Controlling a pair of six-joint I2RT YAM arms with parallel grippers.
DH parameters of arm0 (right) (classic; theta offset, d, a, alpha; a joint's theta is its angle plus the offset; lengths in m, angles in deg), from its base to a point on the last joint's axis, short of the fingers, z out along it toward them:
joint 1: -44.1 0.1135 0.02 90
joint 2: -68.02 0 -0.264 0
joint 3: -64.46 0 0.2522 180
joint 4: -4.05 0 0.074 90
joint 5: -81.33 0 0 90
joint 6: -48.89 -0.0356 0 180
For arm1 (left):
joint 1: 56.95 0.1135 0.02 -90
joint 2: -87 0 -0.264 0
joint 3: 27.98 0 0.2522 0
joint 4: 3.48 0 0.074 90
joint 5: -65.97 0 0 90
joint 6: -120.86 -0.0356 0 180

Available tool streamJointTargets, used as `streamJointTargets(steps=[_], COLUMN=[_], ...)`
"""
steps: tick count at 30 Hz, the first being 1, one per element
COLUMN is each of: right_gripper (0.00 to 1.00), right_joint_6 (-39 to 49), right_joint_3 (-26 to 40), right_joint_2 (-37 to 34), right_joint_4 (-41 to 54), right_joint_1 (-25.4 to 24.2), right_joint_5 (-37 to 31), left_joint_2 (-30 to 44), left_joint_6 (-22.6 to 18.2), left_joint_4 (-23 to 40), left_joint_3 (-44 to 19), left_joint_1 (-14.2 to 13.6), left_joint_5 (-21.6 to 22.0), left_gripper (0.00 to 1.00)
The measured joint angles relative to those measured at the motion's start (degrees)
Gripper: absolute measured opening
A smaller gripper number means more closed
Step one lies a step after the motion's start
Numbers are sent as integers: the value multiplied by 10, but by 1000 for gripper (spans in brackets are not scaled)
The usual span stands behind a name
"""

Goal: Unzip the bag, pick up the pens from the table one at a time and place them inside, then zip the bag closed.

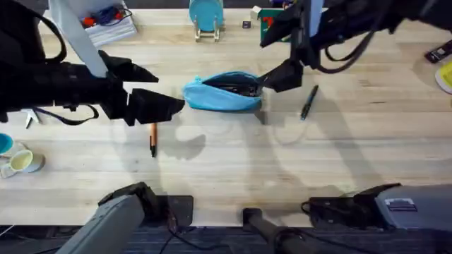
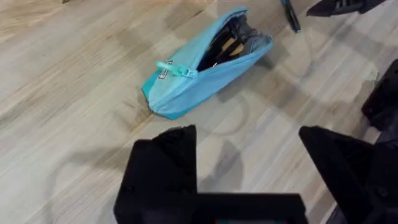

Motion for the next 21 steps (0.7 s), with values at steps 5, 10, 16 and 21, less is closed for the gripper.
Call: streamJointTargets(steps=[5,10,16,21], right_gripper=[997,997,997,997], right_joint_6=[-2,-4,-32,-55], right_joint_3=[0,0,0,0], right_joint_2=[51,87,117,127], right_joint_4=[23,48,64,113], right_joint_1=[0,0,0,0], right_joint_5=[-15,-22,-63,-105], left_joint_2=[0,0,0,0], left_joint_6=[0,0,0,0], left_joint_4=[0,0,0,0], left_joint_3=[0,0,0,0], left_joint_1=[0,0,0,0], left_joint_5=[0,0,0,0], left_gripper=[995,994,993,994])
